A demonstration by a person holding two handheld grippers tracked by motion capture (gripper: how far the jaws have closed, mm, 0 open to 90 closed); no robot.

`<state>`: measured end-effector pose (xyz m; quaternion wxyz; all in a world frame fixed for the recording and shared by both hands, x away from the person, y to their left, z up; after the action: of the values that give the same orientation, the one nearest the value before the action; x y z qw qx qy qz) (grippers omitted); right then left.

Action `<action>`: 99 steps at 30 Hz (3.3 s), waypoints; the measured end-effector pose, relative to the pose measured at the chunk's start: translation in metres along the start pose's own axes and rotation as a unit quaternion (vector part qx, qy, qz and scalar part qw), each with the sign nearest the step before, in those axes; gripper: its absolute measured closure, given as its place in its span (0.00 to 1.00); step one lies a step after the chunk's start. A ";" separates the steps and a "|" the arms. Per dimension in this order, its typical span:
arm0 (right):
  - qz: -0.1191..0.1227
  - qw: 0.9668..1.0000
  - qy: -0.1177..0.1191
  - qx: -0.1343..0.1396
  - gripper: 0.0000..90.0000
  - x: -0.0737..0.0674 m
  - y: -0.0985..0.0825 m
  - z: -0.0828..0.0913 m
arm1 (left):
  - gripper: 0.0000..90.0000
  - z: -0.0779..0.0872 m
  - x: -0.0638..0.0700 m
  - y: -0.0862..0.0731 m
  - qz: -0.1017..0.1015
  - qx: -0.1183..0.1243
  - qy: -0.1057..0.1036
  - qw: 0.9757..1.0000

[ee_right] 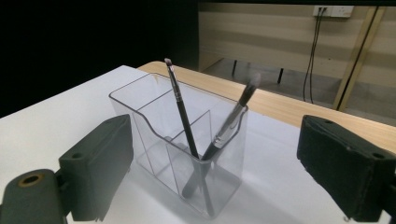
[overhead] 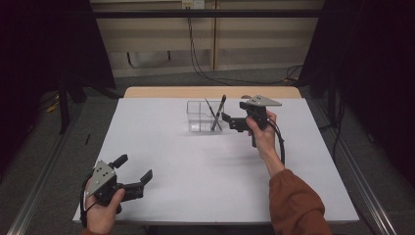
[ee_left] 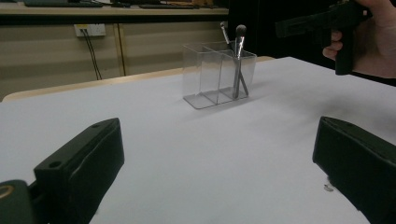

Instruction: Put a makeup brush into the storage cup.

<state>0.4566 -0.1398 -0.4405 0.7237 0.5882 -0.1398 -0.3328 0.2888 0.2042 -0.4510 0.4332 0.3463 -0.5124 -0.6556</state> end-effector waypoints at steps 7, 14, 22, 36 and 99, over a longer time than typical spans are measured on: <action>0.004 1.000 -0.007 0.001 0.04 -0.003 -0.004 0.011 | 0.02 -0.001 0.000 0.000 0.000 0.000 -0.003 1.000; 0.015 1.000 -0.021 -0.004 0.03 -0.005 -0.005 0.028 | 0.02 -0.001 -0.002 0.001 0.002 0.001 0.000 1.000; 0.010 0.999 -0.032 0.002 0.00 -0.004 -0.006 0.052 | 0.02 -0.001 -0.003 0.000 0.003 0.001 0.002 1.000; 0.009 0.999 -0.052 0.002 0.00 -0.005 -0.018 0.084 | 0.02 -0.001 -0.003 0.001 0.004 0.003 0.003 1.000; 0.025 0.992 -0.115 0.046 0.00 -0.036 -0.100 0.215 | 0.02 0.006 -0.003 0.001 0.006 0.010 0.007 1.000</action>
<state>0.2711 -0.2882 -0.4702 0.6831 0.5752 -0.2516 -0.3731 0.2846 0.2091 -0.4489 0.4373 0.3520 -0.5185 -0.6450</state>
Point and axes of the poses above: each handheld gripper's, and its own axes: z roughly backward along the jaws, y roughly out of its top, x roughly to its right, the point moved 7 cm from there along -z, roughly forward along the jaws, and after that the axes turned 15 degrees about y, right-handed, at the moved point
